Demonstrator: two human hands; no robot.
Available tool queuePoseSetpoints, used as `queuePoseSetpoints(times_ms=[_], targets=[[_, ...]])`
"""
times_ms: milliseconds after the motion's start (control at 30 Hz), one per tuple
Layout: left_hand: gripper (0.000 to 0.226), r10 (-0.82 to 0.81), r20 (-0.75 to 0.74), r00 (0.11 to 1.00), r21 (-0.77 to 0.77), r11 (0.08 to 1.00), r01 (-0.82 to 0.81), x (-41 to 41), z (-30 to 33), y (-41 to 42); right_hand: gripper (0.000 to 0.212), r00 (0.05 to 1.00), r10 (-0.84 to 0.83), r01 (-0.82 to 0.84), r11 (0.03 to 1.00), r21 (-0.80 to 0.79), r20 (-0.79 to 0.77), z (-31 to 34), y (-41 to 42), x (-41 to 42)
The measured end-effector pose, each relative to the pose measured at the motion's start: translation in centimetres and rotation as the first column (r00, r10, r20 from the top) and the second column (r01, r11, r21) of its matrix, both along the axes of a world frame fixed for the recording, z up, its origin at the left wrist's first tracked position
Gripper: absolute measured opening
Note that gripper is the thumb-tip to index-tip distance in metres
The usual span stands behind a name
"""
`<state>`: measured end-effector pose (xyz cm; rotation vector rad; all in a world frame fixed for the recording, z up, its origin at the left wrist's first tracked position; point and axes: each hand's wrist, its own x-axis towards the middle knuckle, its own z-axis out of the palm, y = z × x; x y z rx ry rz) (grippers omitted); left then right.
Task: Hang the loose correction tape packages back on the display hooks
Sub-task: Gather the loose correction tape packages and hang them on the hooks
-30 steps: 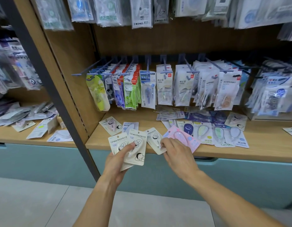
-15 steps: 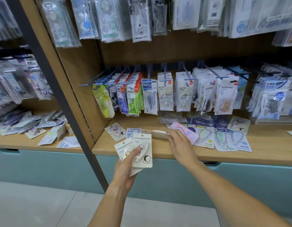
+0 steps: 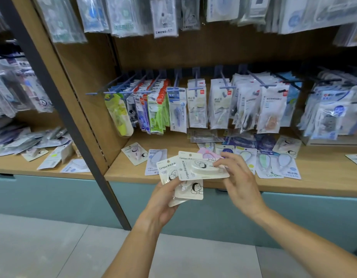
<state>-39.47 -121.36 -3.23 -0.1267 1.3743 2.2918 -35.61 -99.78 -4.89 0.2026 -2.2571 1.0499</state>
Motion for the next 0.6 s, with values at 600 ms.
queuePoseSetpoints(times_ms=[600], targets=[[0.039, -0.012, -0.072, 0.997, 0.057, 0.998, 0.017, 1.7, 1.2, 6.6, 0.071, 0.911, 0.228, 0.145, 0.605, -0.783, 0.345, 2.9, 0.4, 4.3]])
